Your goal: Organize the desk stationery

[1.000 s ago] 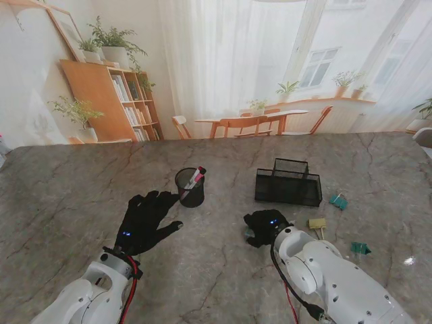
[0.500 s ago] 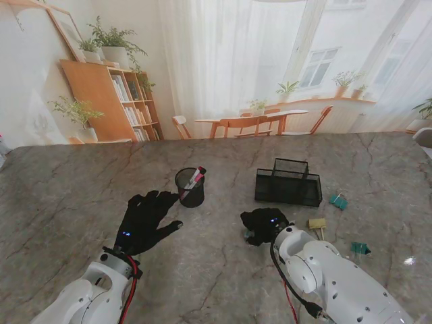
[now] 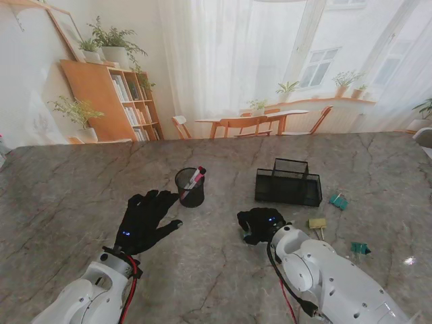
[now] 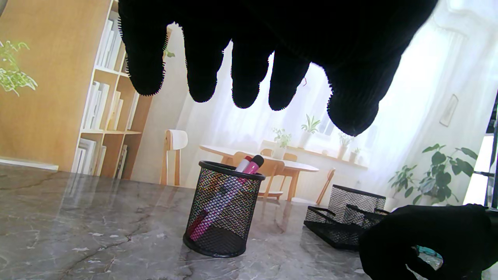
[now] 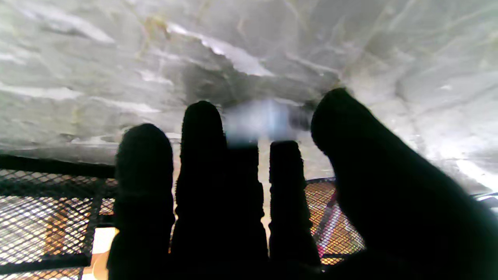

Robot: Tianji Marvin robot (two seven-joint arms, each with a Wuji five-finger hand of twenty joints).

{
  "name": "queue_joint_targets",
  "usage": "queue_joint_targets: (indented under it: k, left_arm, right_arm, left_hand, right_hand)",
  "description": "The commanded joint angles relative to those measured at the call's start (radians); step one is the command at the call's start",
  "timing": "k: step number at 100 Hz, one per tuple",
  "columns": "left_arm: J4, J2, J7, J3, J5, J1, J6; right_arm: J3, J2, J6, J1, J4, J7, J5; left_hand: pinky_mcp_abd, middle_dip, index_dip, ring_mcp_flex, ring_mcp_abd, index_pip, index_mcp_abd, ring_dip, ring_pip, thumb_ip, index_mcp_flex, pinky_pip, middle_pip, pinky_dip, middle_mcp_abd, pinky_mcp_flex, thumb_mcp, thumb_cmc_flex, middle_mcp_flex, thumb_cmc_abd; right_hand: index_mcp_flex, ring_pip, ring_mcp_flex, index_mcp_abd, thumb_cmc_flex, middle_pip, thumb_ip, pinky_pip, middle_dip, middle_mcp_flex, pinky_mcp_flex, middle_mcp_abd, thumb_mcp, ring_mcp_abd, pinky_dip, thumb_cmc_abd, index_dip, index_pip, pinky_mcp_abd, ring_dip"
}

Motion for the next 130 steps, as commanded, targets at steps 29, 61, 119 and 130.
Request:
queue_joint_targets:
  k: [29,61,119,130]
  left_arm:
    - [0.004,-0.003,-0.005,0.006,0.001,-0.001,-0.005]
    - [0.006,-0.002,-0.013,0.012,-0.002,-0.008,-0.005]
    - [0.009,-0.002,-0.013,0.016,-0.003,-0.012,-0.006]
    - [0.01,-0.002,-0.013,0.015,-0.004,-0.012,-0.006]
  right_arm:
    - [-0.065,-0.007,-0.053,0.036,0.117,0.023,0.081]
    - [-0.032,-0.014,-0.059,0.017,0.118,0.02,0.124]
    - [0.041,-0.067,0.097,-0.033,0.036,-0.034,0.311]
    - [0.049,-0.075,0.133,-0.037,0.025,-0.038,0.34]
  left_hand:
    - [-0.005,0.022,0.012,0.023,-0.005,0.003,0.001,0.013,0.013,-0.062,0.018,0.017,0.0,0.023,0.003,-0.005,-0.019,0.016,0.015,0.056]
    - [-0.005,0.022,0.013,0.025,-0.006,0.004,0.006,0.016,0.013,-0.062,0.021,0.022,0.0,0.022,0.003,-0.002,-0.018,0.019,0.014,0.057]
    - [-0.014,0.023,0.013,0.028,-0.006,0.004,0.01,0.019,0.016,-0.062,0.023,0.027,0.0,0.017,0.005,0.0,-0.019,0.021,0.013,0.063]
    - [-0.016,0.023,0.013,0.028,-0.005,0.005,0.011,0.02,0.016,-0.062,0.024,0.027,0.001,0.015,0.007,0.0,-0.018,0.022,0.014,0.064]
  right_hand:
    - [0.175,-0.204,0.093,-0.048,0.341,-0.272,0.12,-0.076,-0.031,0.123,0.115,0.009,0.085,0.016,-0.122,0.021,-0.135,-0.203,-0.077,-0.076]
    - [0.283,-0.204,0.089,-0.038,0.404,-0.301,0.098,-0.081,0.008,0.127,0.125,0.049,0.084,0.054,-0.163,0.073,-0.154,-0.239,-0.062,-0.03]
    - [0.387,-0.211,0.187,-0.069,0.358,-0.336,0.112,-0.057,0.041,0.22,0.231,0.045,0.189,0.056,-0.218,-0.031,-0.213,-0.224,-0.06,-0.014]
    - [0.394,-0.205,0.189,-0.068,0.358,-0.332,0.111,-0.053,0.053,0.224,0.233,0.048,0.206,0.058,-0.22,-0.041,-0.205,-0.224,-0.056,-0.008]
